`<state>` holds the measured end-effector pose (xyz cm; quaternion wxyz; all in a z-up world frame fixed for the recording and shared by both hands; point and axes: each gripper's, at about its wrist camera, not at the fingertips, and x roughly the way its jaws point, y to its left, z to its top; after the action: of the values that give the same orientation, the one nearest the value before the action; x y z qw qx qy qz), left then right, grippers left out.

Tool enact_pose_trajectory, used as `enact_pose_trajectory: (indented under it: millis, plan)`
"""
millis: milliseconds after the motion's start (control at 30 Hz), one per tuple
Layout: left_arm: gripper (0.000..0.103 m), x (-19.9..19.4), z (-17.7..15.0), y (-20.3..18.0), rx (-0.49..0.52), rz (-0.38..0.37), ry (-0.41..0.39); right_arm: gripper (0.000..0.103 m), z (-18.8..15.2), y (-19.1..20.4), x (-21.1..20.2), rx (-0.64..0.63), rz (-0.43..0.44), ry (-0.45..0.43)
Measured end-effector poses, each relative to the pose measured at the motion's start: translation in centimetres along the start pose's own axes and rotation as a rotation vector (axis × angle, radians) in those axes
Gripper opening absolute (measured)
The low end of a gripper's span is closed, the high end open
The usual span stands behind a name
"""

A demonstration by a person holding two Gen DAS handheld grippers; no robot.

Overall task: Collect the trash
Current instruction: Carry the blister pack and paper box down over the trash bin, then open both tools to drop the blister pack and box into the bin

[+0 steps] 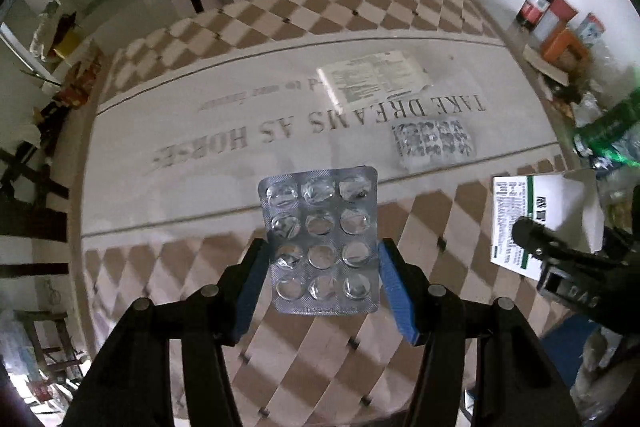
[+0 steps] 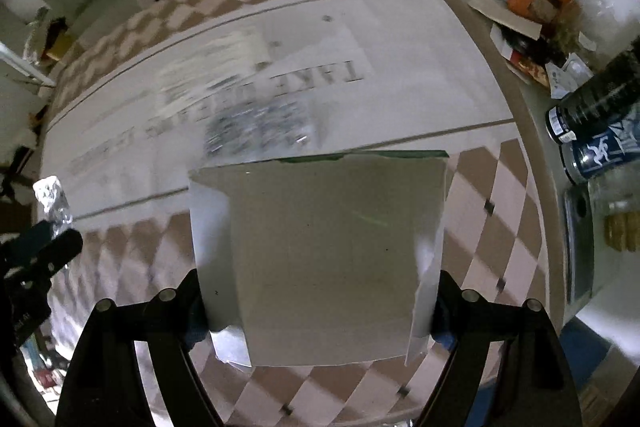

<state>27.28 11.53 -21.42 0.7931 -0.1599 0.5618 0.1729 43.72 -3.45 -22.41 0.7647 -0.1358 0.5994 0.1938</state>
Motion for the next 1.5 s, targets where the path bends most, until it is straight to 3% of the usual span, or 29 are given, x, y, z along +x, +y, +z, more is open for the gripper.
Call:
enact_pose_trajectory:
  millis: [167, 300, 433, 533, 667, 800, 900, 1100, 1133, 1200, 1267, 1433, 1467, 1500]
  plan:
    - [0.053, -3.7, -7.0, 6.4, 0.013, -0.024, -0.056, 0.085, -6.7, 4.5, -4.3, -0.019, 0.028, -0.065]
    - [0.053, -5.8, -14.0, 9.9, 0.012, -0.054, -0.052, 0.085, -14.6, 8.2, -6.9, 0.006, 0.053, -0.081]
    - [0.053, -5.3, -21.2, 13.1, -0.013, -0.079, 0.018, 0.085, -23.3, 10.8, -7.2, 0.045, 0.078, -0.039]
    - [0.053, -3.4, -26.0, 15.0, -0.051, -0.101, 0.106, 0.085, -28.9, 12.1, -5.3, 0.063, 0.091, 0.048]
    - [0.053, 1.4, -31.3, 16.9, -0.101, -0.143, 0.206, 0.085, -35.8, 13.1, -0.7, 0.073, 0.105, 0.175]
    - [0.053, 10.1, -35.9, 19.1, -0.211, -0.21, 0.316, 0.085, -40.8, 13.3, 6.3, 0.109, 0.134, 0.275]
    - [0.053, 19.0, -39.1, 20.3, -0.281, -0.28, 0.394, 0.085, -43.5, 13.0, 12.9, 0.13, 0.139, 0.324]
    - [0.056, 32.0, -43.8, 20.9, -0.291, -0.323, 0.464, 0.085, -48.3, 12.6, 27.8, 0.169, 0.167, 0.413]
    - [0.061, 33.3, -44.5, 21.2, -0.302, -0.33, 0.47, 0.085, -49.1, 12.6, 30.1, 0.171, 0.178, 0.427]
    - [0.086, 35.3, -45.2, 21.5, -0.328, -0.332, 0.477, 0.085, -50.1, 12.7, 33.6, 0.174, 0.189, 0.45]
    - [0.1, 36.5, -46.1, 22.3, -0.344, -0.322, 0.476, 0.086, -51.1, 13.2, 37.0, 0.17, 0.21, 0.476]
    - [0.1, 36.6, -48.6, 24.5, -0.372, -0.227, 0.487, 0.092, -52.6, 15.9, 42.4, 0.12, 0.305, 0.532]
    - [0.1, 36.1, -48.8, 24.7, -0.378, -0.197, 0.472, 0.102, -52.8, 16.4, 42.9, 0.113, 0.322, 0.54]
    - [0.1, 35.7, -49.0, 24.8, -0.377, -0.159, 0.455, 0.103, -53.0, 16.6, 43.0, 0.11, 0.331, 0.541]
